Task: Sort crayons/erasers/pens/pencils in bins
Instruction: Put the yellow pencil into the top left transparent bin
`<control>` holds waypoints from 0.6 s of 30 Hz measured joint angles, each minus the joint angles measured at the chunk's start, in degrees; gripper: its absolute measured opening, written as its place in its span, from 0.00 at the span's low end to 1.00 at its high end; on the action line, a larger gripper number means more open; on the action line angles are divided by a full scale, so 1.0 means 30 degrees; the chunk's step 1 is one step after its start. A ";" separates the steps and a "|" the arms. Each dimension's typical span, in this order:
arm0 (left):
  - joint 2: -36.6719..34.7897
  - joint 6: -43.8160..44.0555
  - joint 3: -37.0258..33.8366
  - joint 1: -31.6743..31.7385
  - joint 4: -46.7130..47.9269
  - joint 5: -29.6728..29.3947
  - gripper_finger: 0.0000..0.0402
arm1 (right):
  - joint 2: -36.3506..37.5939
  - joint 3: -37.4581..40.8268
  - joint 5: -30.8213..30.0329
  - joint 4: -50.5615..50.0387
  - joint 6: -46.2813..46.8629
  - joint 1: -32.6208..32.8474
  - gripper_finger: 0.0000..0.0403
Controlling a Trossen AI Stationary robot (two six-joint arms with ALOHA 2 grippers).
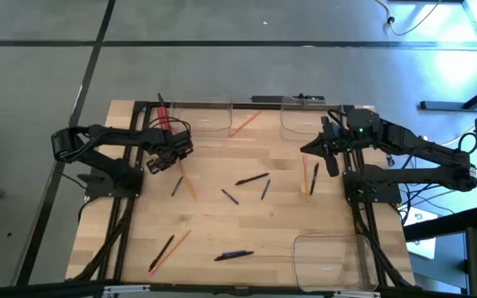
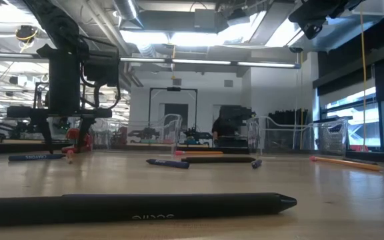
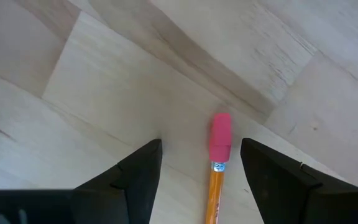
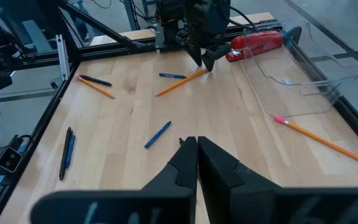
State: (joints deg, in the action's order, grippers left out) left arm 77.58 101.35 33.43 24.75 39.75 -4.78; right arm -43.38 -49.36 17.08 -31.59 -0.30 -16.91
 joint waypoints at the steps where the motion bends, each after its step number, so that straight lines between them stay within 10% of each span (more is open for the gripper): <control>1: 0.0000 0.0202 0.0000 0.0007 0.0000 0.0085 0.55 | 0.0000 0.0000 0.0000 0.0007 0.0000 -0.0003 0.04; 18: 0.0000 0.0396 -0.0044 -0.0007 0.0251 0.0179 0.32 | 0.0000 0.0000 0.0000 0.0007 0.0000 0.0000 0.04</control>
State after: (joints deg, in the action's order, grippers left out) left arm 77.58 102.54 33.30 24.73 40.50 -4.24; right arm -43.38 -49.36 17.08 -31.57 -0.30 -16.91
